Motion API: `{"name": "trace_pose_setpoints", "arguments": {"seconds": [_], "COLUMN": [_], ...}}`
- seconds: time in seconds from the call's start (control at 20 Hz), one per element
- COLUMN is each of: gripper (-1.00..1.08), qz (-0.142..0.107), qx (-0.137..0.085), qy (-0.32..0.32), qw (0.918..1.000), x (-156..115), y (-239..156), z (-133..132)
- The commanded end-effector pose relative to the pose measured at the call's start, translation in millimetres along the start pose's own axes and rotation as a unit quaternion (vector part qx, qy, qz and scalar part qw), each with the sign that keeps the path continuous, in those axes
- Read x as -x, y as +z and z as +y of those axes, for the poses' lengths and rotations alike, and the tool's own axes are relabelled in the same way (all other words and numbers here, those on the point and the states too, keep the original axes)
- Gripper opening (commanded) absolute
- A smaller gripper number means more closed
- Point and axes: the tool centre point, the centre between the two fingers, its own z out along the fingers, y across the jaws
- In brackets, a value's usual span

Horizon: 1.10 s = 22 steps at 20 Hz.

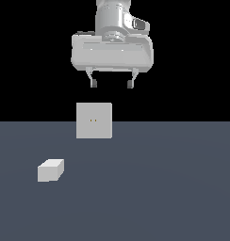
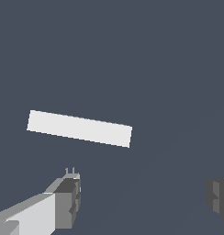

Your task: Plug the charger into the wall socket.

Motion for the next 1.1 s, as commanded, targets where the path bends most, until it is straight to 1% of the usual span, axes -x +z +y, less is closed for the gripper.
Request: {"name": "trace_pose_setpoints", "arguments": {"seconds": [0.0,0.3,0.55,1.05], "gripper": [1.00,1.00,1.00,1.00], "qz": [0.000,0.004,0.012,0.044], "qx": [0.000,0.000,0.000,-0.001], "qy": [0.000,-0.002,-0.006,-0.020], "qw": [1.0000,1.0000,0.9999,0.9988], "x": [0.0,3.4,11.5,40.5], "y": [0.0,3.6,12.2,45.5], "z": [0.0,-3.4,-11.6,-41.8]}}
